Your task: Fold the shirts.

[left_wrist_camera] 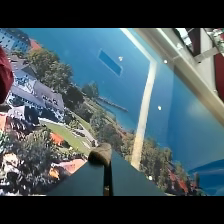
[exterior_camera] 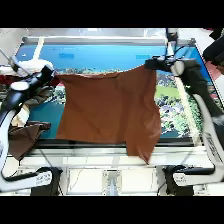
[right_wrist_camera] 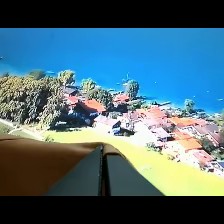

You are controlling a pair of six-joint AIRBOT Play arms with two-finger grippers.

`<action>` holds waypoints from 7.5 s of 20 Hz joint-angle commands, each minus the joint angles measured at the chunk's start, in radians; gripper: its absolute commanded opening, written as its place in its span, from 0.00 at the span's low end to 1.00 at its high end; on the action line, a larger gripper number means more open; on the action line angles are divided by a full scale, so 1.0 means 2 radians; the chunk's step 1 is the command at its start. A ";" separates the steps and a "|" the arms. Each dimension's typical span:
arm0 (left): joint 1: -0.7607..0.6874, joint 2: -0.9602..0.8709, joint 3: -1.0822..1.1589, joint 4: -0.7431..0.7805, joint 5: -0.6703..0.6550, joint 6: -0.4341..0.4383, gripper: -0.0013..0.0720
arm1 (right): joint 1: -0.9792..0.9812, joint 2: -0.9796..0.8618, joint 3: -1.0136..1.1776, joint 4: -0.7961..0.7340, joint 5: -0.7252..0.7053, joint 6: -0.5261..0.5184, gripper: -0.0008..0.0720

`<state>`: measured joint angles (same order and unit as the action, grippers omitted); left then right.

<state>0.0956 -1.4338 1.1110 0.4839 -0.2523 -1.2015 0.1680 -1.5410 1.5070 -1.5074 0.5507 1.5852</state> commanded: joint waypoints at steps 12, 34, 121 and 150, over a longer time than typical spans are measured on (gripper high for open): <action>0.138 0.044 0.119 0.023 -0.222 -0.001 0.67 | -0.203 0.010 0.187 -0.008 0.299 -0.032 0.77; 0.202 0.334 -0.550 -0.065 -0.167 -0.102 0.67 | -0.280 0.250 -0.413 0.346 0.164 -0.101 0.77; 0.000 -0.107 0.217 0.455 -0.401 -0.164 0.03 | -0.167 -0.113 0.101 0.223 0.235 -0.167 0.03; 0.029 0.223 -0.173 0.517 -0.339 -0.353 0.81 | -0.275 0.183 -0.224 0.174 0.384 -0.165 0.58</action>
<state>0.1085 -1.2041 1.0622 1.5188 -1.0389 -1.7084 -0.3046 -1.3422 1.2835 -1.2213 1.3033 1.2633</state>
